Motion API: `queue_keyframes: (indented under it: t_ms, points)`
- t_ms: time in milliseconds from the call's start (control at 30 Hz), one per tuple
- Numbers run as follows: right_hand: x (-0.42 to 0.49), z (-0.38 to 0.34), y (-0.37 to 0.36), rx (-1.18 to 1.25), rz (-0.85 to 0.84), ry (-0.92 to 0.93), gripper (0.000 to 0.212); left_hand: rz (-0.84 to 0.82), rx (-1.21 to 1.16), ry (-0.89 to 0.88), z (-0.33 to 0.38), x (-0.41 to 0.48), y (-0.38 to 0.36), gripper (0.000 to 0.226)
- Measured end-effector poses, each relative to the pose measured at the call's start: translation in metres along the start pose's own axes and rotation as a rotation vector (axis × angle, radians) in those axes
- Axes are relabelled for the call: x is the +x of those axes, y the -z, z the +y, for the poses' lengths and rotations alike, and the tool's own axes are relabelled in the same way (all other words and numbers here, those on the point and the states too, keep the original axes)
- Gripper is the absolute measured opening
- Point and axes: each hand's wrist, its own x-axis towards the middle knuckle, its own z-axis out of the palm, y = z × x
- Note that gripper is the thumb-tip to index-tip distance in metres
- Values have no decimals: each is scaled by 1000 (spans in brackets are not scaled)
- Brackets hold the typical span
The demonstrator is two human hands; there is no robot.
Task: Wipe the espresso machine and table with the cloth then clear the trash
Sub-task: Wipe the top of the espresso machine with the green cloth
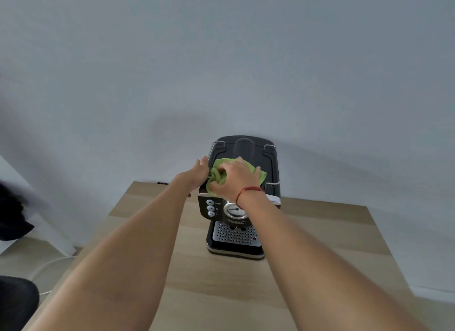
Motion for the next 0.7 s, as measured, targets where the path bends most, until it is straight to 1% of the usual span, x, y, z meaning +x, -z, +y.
queue_keyframes:
  t_ms: [33,100,167,233,300,367,433,500,567,633,667,700]
  points:
    - [0,-5,-4,-14,16,-12,18,-1,0,10,0,-1,0,75]
    - [0,-13,-12,-54,23,-4,22,-2,-28,13,1,-3,-1,72]
    - [1,-17,-13,-89,52,46,24,-13,-66,13,3,-7,-1,70]
    - [1,-14,-6,-92,67,95,19,-18,-74,11,2,-11,0,70]
    - [1,-4,3,-48,32,141,17,-20,-67,17,0,-12,1,73]
    - [2,9,11,10,-29,156,21,-22,-28,22,1,-15,2,75]
    - [5,23,16,63,-44,138,23,-19,-19,10,4,-21,3,73]
    - [12,39,21,140,-3,67,21,-14,-12,10,6,-26,2,71]
    - [18,47,21,173,0,35,23,-7,1,9,6,-25,2,75]
    - [22,39,14,93,-83,100,21,-4,-13,8,5,-21,2,85]
    - [22,31,6,26,-101,135,24,-8,-36,6,3,-19,1,88]
    - [22,22,0,-36,-81,165,27,-7,-74,-5,2,-18,0,87]
